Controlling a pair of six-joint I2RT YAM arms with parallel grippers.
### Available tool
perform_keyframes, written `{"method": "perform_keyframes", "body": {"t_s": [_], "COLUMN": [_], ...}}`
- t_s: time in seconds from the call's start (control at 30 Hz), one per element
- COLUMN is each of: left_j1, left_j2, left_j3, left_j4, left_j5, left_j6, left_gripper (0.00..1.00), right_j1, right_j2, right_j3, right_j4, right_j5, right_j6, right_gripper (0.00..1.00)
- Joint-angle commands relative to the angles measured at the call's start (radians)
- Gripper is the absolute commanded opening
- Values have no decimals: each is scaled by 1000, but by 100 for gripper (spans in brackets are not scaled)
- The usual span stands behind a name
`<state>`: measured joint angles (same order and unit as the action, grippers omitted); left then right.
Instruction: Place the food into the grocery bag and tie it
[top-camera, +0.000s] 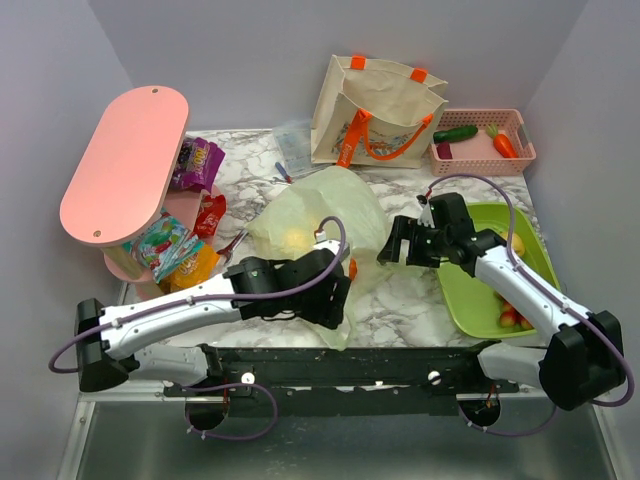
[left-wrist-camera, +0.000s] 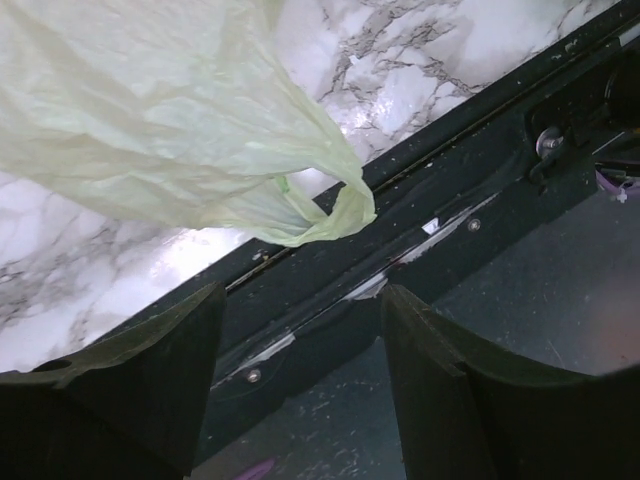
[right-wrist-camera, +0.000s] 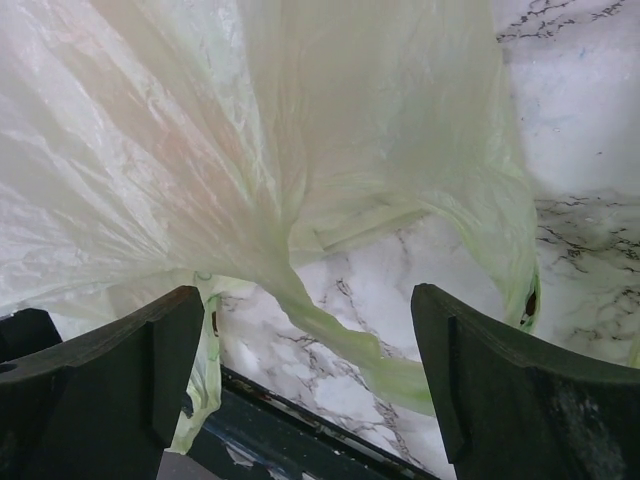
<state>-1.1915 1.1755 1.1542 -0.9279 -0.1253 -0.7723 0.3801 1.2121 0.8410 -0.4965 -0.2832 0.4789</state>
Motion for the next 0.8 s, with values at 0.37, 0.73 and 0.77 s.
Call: {"method": "perform_keyframes", "body": {"t_s": [0.37,0.73,0.77], "left_j1": [-172,-230,-234], "left_j2": [386,437,427], "left_j3": [117,174,178], "left_j4": [108,-33,-53], "left_j5": [-57,-164,-181], "left_j6": [-33,-82,-86], "left_gripper": [63,64,66], "right_j1": [3,2,3], "right_j2": [13,52,54], "right_j3": [-39,-44,-38], "right_j4": [-7,-18,-22], "right_j5": [-84,-65,-58], "right_j6": [7,5,3], "right_gripper": [82,82,85]}}
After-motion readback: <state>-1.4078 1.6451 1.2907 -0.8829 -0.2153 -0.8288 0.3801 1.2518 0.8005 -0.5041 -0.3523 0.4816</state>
